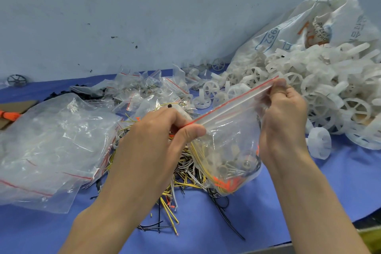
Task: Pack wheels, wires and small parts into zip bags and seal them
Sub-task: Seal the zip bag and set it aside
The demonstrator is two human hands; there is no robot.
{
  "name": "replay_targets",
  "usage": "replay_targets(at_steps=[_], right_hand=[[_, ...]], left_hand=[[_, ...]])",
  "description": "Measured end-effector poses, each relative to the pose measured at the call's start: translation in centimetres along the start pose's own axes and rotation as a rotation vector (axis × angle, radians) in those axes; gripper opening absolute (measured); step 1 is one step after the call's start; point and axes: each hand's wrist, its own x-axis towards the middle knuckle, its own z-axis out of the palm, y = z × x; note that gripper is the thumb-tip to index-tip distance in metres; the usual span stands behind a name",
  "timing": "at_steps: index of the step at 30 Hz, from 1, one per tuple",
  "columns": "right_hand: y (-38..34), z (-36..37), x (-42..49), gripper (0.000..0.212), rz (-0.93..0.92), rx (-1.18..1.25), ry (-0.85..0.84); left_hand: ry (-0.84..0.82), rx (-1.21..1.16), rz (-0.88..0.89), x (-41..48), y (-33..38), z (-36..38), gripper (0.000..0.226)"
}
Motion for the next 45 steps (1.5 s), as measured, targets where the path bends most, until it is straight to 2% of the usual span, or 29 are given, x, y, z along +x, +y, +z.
replay_targets(at_steps=[8, 12, 17, 21, 24, 32, 41, 45], right_hand=[[-0.1, 0.0, -0.2, 0.029, 0.019, 0.067, -0.039], [-0.3, -0.1, -0.6, 0.024, 0.010, 0.058, -0.194], [-1.4, -1.2, -0.8, 0.028, 0.000, -0.020, -0.425], [-1.6, -2.3, -0.7, 0.015, -0.063, -0.161, -0.493], [-1.9, -2.9, -0.6, 0.020, -0.058, -0.225, -0.529], [-2.0, -3.0, -0.5, 0.021, -0.104, -0.225, -0.412], [-1.9, -1.9, -0.9, 0.030, 0.043, -0.020, -0.325], [-2.3, -0.8, -1.7, 0.026, -0.008, 0.040, -0.341]], left_hand=[[0.053, -0.020, -0.052, 0.2, -0.7, -0.4, 0.043], [0.113, -0.036, -0.070, 0.8, -1.7, -0.8, 0.041], [0.181, -0.167, -0.078, 1.7, -2.2, -0.8, 0.037], [0.174, -0.203, -0.086, 2.3, -1.9, -0.3, 0.031], [0.178, -0.228, -0.097, 2.5, -1.9, 0.0, 0.030], [0.143, -0.189, -0.084, 2.9, -2.2, 0.5, 0.018], [0.171, -0.127, -0.049, 3.4, -2.4, 0.0, 0.022], [0.217, -0.177, -0.064, 3.6, -2.7, -0.7, 0.027]])
